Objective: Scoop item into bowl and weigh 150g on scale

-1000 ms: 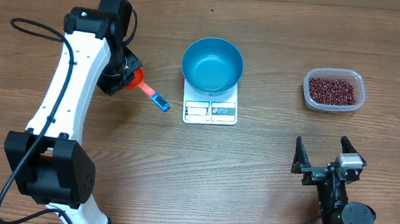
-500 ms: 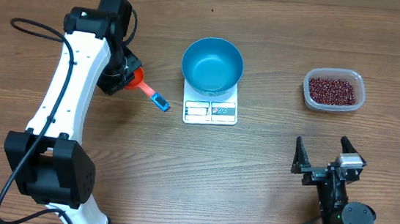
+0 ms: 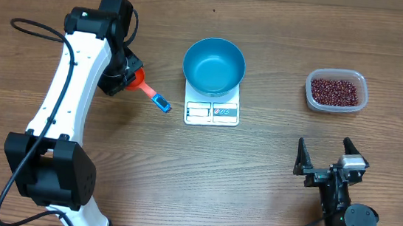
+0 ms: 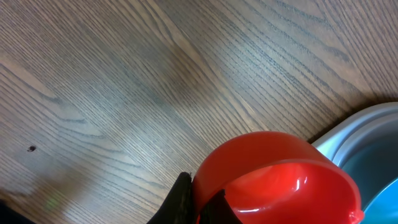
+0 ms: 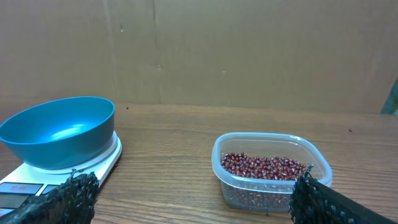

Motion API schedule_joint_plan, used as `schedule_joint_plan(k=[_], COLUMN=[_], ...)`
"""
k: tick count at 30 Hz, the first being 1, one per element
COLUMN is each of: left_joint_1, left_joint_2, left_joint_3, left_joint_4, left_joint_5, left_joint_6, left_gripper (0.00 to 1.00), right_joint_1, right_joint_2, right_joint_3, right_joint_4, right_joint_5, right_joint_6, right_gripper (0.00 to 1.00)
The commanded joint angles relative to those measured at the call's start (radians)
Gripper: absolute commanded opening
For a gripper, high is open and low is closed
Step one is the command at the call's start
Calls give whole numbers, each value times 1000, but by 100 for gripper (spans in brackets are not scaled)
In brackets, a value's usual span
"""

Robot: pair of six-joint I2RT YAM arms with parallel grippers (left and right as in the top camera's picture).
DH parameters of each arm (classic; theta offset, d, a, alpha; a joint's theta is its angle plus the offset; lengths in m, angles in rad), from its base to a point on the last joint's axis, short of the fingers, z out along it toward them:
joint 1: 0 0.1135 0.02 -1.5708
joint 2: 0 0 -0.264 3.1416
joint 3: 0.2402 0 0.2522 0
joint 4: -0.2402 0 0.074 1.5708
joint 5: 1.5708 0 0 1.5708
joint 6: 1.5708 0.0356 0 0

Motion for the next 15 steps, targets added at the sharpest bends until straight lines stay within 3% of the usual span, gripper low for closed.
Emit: schedule_joint_plan(k=[1,15], left_joint_1=[-8,-8], left_joint_2=[-23,-23], left_joint_3=[20,20], left_joint_4=[2,28], left_joint_5=[-17,-17], left_joint_6=[-25,-43], left_gripper=[5,4], right_joint_1=[4,4], right_joint_2=[-10,-10], right_joint_3=[-11,-11], right_joint_4=[5,5], right_joint_5=[8,8], right_joint_6=[-1,-1], right_gripper=[100,100])
